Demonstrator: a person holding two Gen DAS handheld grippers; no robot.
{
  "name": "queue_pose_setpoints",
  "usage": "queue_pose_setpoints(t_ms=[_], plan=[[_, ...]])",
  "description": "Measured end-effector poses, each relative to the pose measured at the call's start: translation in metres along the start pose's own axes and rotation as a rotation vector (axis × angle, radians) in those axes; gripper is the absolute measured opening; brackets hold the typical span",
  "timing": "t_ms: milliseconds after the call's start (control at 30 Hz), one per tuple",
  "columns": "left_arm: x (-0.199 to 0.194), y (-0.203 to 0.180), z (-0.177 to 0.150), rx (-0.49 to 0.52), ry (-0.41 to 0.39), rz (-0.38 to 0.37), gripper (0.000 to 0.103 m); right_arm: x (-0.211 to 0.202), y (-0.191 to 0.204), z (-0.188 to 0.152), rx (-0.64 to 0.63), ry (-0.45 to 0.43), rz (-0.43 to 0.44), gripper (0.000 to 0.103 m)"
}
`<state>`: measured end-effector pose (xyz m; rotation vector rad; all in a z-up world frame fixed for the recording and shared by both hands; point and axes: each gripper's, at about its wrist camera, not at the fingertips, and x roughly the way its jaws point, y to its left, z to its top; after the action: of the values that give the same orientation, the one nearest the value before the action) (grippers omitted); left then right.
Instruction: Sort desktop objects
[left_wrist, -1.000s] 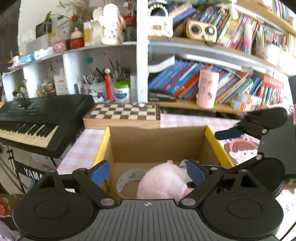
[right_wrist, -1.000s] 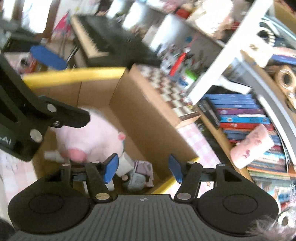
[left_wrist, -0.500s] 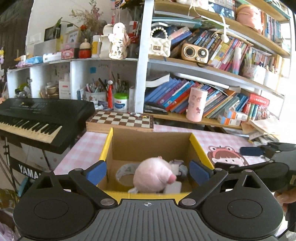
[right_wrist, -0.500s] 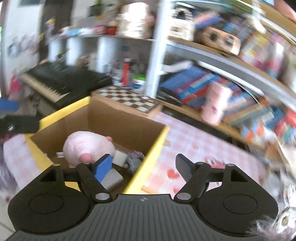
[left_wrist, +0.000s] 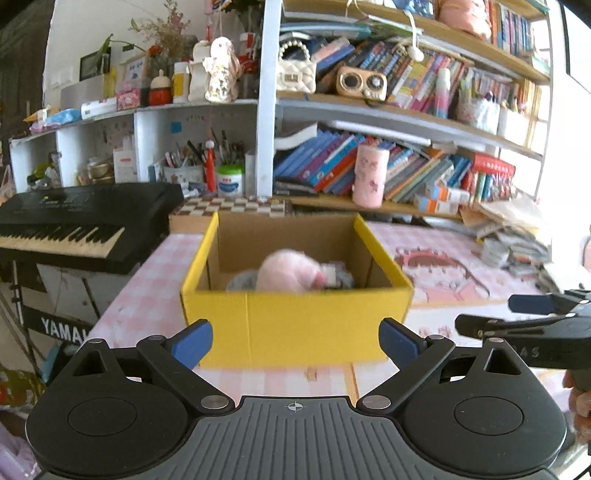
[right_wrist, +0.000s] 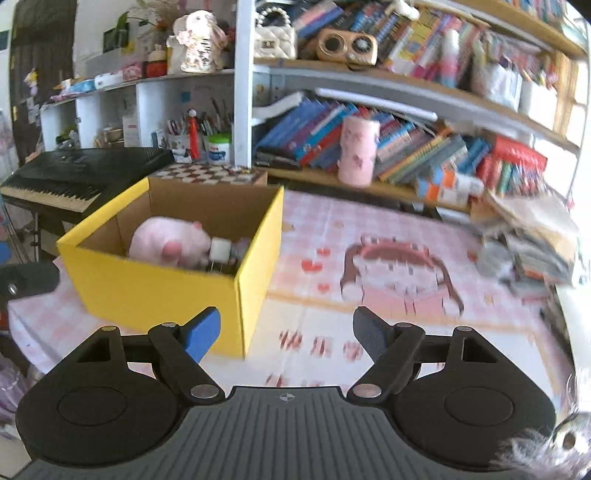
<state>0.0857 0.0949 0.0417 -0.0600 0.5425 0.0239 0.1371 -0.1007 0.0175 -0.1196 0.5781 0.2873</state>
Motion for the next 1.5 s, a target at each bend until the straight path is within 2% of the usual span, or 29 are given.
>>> queue_pose_setpoints(t_ms=[133,300,567,900,1267,1500], plan=[[-0.006,-0.006,-0.022,0.004,0.040,0.017,0.098,-0.020,0.009,-0.024,0.041,0.007,-0.028,0.077],[-0.016,-0.012,-0.042,0.008,0.054,0.035,0.098,-0.039,0.015,-0.051,0.046,0.007,-0.071,0.078],[-0.025,-0.015,-0.045,0.038,0.028,0.028,0.098,-0.054,0.012,-0.078,0.110,0.033,-0.111,0.079],[-0.010,-0.029,-0.049,0.086,0.088,0.026,0.098,-0.050,0.004,-0.081,0.133,0.062,-0.138,0.082],[-0.003,-0.029,-0.052,0.079,0.133,0.030,0.102,-0.045,0.014,-0.079,0.059,0.075,-0.097,0.085],[-0.002,-0.034,-0.057,0.102,0.155,0.025,0.103,-0.046,0.011,-0.082,0.076,0.093,-0.095,0.086]])
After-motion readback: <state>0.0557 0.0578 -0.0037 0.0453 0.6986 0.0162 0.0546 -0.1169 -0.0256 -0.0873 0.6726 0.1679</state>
